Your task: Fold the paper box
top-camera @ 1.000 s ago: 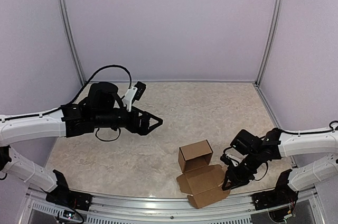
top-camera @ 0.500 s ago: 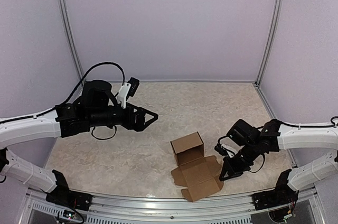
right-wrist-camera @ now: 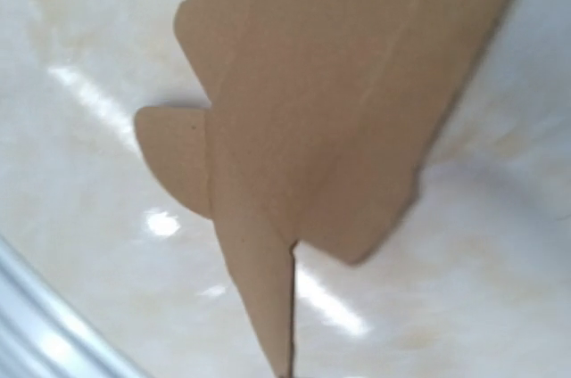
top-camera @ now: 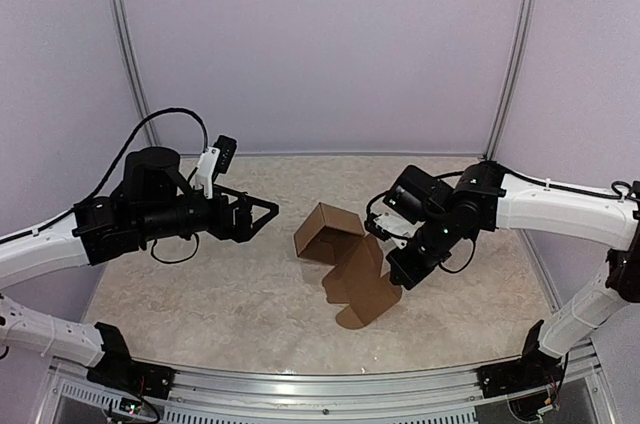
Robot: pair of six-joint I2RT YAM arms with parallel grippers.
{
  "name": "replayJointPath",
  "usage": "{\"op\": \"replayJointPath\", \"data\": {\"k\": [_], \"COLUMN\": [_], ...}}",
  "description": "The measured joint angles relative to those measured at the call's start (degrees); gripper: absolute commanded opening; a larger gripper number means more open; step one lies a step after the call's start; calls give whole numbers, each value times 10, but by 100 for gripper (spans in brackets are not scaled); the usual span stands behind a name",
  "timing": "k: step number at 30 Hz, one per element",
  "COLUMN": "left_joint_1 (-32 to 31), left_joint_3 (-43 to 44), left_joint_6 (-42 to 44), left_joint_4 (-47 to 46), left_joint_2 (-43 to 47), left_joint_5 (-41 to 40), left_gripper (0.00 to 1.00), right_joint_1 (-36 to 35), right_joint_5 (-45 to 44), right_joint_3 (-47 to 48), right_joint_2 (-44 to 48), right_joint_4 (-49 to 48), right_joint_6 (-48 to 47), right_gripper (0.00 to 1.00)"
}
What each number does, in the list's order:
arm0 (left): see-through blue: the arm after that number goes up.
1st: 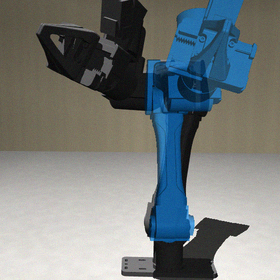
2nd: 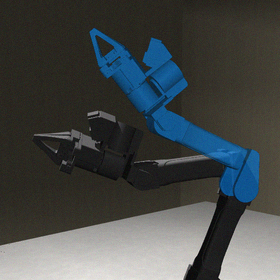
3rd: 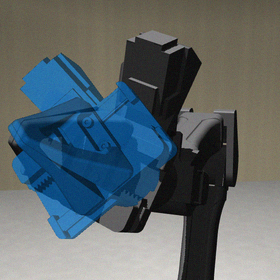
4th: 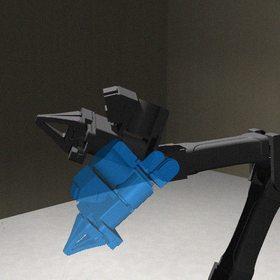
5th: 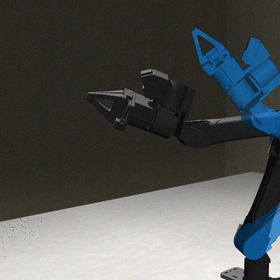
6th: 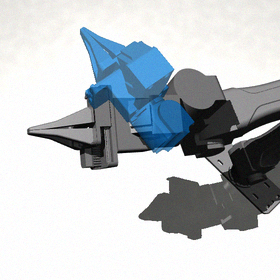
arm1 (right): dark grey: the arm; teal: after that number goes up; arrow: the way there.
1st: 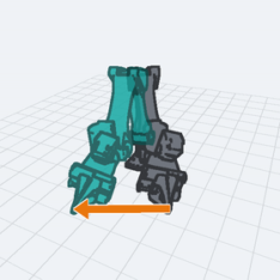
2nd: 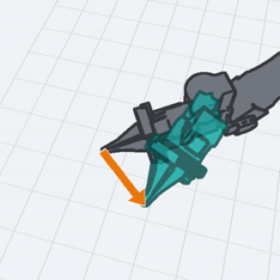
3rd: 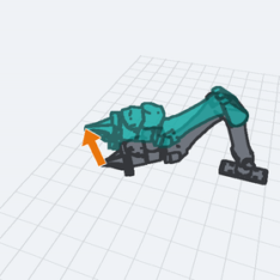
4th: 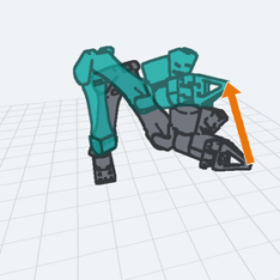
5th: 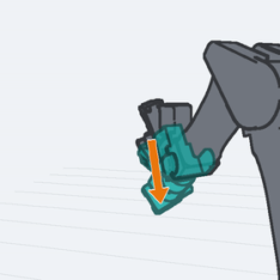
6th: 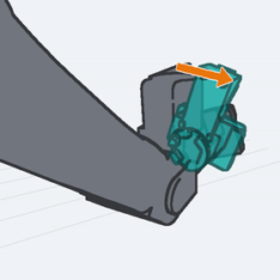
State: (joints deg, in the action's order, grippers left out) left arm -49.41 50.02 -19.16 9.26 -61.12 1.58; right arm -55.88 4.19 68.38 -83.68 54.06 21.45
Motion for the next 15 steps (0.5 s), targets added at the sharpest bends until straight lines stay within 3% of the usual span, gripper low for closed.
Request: {"op": "replayJointPath", "data": {"k": [7,15], "left_joint_1": [0,2], "left_joint_3": [-5,0], "left_joint_6": [1,3], "left_joint_4": [14,33], "left_joint_2": [33,33], "left_joint_5": [-17,-20], "left_gripper": [99,99], "right_joint_1": [-38,-49], "right_joint_5": [-151,-223], "right_joint_3": [137,209], "right_joint_2": [-55,-69], "right_joint_4": [88,134], "right_joint_6": [-100,-268], "right_gripper": [0,0]}}
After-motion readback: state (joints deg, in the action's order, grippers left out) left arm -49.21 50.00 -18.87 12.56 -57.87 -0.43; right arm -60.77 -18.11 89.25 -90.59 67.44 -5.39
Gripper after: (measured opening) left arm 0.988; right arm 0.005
